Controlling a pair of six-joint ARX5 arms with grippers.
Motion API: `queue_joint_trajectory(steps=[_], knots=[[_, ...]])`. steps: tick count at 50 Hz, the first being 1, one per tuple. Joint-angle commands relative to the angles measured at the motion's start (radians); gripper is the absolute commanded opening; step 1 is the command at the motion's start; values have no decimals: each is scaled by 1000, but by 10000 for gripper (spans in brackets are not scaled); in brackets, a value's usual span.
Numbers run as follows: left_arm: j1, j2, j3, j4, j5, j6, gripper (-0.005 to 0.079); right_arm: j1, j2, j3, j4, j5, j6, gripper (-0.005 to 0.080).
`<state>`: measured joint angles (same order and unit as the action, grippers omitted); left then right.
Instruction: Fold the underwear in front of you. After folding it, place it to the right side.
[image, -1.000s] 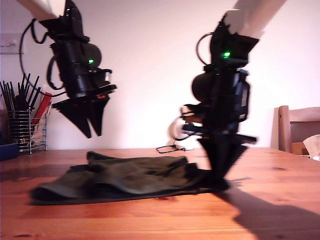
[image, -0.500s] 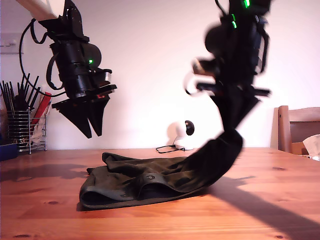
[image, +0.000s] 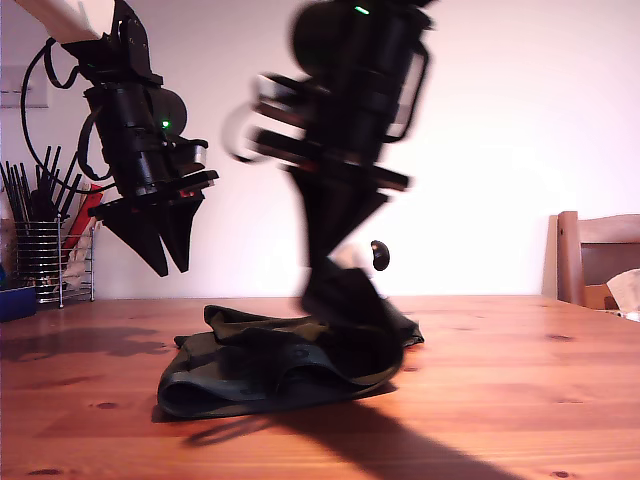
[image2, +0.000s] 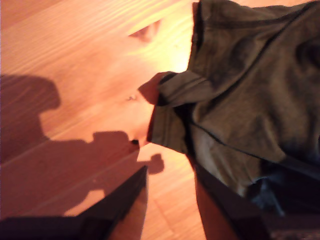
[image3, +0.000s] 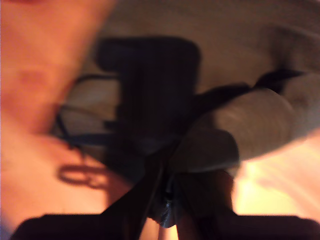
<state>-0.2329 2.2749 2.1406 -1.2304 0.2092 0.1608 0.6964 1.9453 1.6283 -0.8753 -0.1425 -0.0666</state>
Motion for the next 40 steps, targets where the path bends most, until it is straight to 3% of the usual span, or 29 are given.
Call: queue_joint_trajectory(steps=[1,18,34,40], knots=[[7,40,-16,-6,-1,-1,255,14,26,-10,18,-17,19,-12],[50,12,-12,-31,-8,-15,255,125,124,-10,144,-109,68,-12],[68,2,-12,-61,-8,-14,254,207,205,-10,235,-135,113,-9],[68,2,-12,-61,-8,-14,254,204,205,-10,242,-135,112,95]])
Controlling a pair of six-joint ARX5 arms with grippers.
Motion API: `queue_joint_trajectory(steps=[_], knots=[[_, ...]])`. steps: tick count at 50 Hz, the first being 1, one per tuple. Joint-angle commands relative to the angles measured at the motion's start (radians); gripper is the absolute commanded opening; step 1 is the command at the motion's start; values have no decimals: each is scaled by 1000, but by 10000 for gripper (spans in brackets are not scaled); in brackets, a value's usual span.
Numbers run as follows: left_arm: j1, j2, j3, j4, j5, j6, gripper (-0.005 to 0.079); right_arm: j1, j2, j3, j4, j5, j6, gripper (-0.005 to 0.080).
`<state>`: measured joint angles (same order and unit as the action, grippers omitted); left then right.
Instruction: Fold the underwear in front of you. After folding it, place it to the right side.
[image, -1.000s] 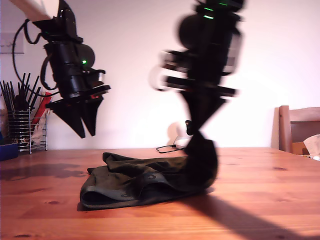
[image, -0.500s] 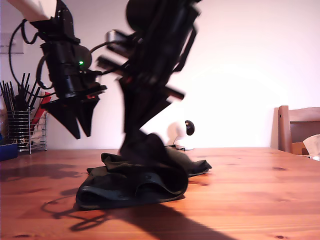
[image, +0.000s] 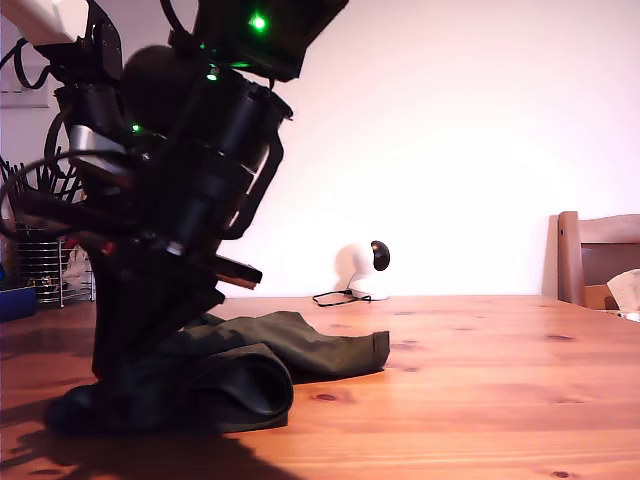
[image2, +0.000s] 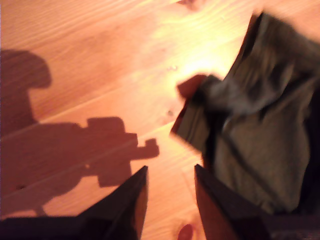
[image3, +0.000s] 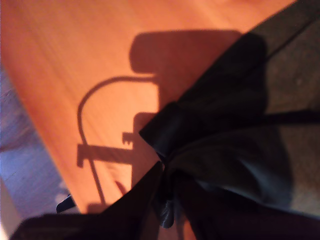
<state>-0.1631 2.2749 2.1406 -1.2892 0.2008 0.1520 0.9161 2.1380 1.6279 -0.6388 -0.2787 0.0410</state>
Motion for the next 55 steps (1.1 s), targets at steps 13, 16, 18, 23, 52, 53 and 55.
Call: queue_joint_trajectory(steps=[13,16,18,23,52,53,55], knots=[[-2,2,-12,7,11,7,254,-56,-2,-10,-40,-32,5,347],[2,2,-12,16,29,8,254,-63,-18,-9,-39,-61,7,353],[6,2,-12,23,48,10,253,-67,-32,-9,-40,-73,8,353],[14,2,-12,36,88,19,251,-75,-67,-9,-41,-100,11,353],[1,3,-122,76,150,39,195,-214,-177,-9,-154,-58,-72,193],[-2,3,-132,85,150,39,195,-217,-177,-9,-157,-51,-76,157],[-11,3,-153,106,150,39,188,-229,-177,-9,-161,-46,-76,62]])
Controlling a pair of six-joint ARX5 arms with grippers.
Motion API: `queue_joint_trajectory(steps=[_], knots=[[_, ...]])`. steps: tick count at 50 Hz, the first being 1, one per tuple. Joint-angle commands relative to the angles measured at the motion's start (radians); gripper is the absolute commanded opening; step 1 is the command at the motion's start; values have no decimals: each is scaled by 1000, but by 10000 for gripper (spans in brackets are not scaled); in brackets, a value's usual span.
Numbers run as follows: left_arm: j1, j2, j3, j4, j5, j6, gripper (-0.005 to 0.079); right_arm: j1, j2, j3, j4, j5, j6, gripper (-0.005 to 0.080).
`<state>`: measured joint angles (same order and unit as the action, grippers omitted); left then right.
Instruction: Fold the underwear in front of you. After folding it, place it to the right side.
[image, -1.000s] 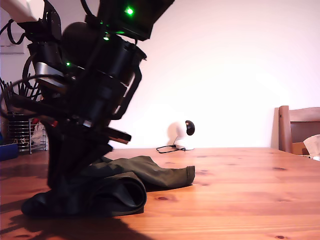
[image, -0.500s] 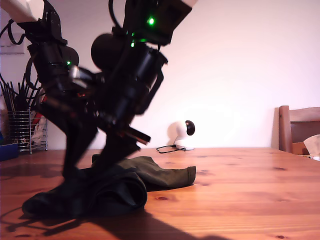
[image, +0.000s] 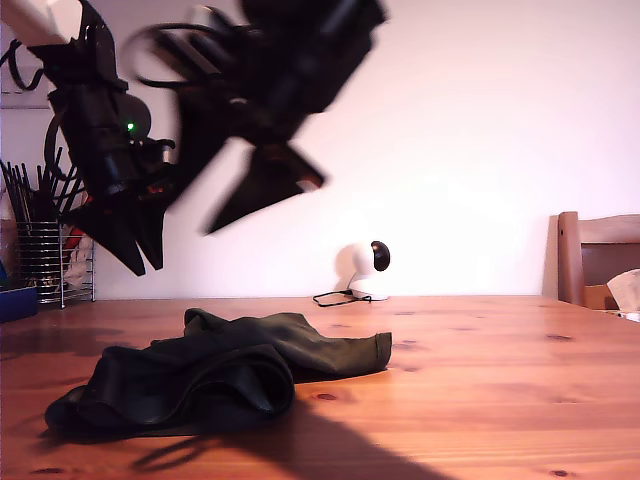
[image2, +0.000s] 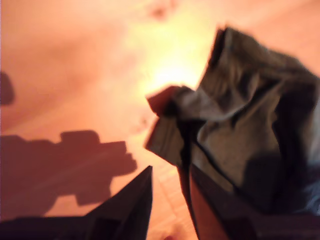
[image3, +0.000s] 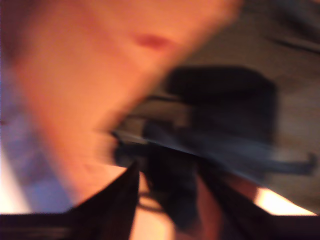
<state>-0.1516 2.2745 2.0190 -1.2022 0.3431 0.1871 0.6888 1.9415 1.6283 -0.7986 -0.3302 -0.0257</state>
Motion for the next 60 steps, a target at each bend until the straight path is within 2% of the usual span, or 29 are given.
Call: queue_joint_trajectory(steps=[1,2,27,34,42,54,60], knots=[[-26,3,-39,27,8,4,181,-8,19,-10,-4,7,-9,19],[-32,3,-48,36,8,4,171,-17,19,-10,-7,8,-9,-21],[-180,11,-166,243,8,-8,135,-153,14,-10,-104,48,-70,-11],[-197,13,-212,274,7,-24,92,-195,3,-10,-118,82,-79,-11],[-213,17,-257,291,12,-34,92,-237,-2,-11,-154,79,-80,-11],[-267,17,-259,317,55,-43,92,-289,-2,-20,-213,78,-79,-11],[-307,18,-259,352,82,-53,92,-323,-2,-75,-186,77,-50,-11]])
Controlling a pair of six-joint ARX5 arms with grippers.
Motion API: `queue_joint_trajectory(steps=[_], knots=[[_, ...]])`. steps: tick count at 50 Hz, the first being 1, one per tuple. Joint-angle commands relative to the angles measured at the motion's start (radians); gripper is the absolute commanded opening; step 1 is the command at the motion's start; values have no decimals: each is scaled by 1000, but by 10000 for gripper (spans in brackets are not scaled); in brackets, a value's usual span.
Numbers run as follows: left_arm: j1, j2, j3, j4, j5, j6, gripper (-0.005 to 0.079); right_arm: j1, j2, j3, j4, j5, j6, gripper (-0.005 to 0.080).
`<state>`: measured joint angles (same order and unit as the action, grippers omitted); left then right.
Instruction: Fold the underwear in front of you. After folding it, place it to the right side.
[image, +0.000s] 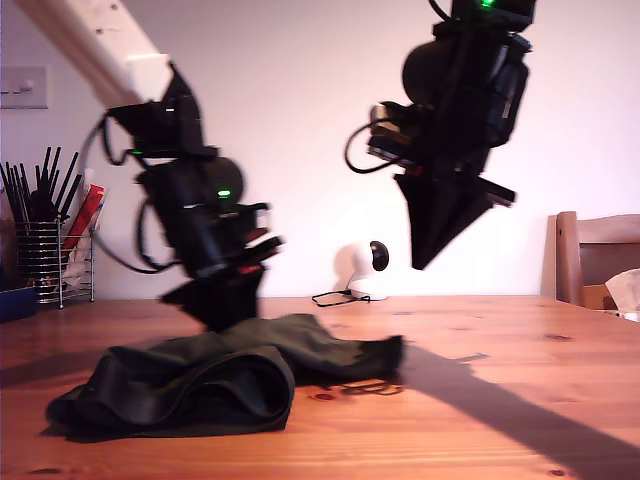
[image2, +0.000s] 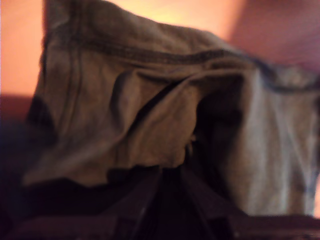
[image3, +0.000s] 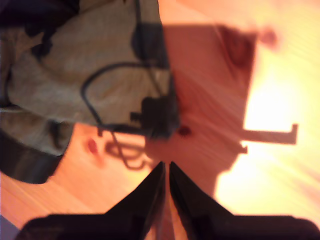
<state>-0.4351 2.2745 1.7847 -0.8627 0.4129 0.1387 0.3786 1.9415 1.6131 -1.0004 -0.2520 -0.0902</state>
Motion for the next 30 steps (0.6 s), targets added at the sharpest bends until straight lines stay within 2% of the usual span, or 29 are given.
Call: queue_joint_trajectory(steps=[1,7,16,30], knots=[[-31,18,-24,18,12,-4,92,-19,-2,-78,33,-3,15,-11],[-59,18,-24,42,12,-4,92,-48,-30,-209,236,-34,37,-11],[-65,18,-24,42,14,-8,92,-60,-171,-481,578,-5,61,-11],[-88,22,-24,54,84,-7,92,-59,-537,-826,842,10,102,-11]])
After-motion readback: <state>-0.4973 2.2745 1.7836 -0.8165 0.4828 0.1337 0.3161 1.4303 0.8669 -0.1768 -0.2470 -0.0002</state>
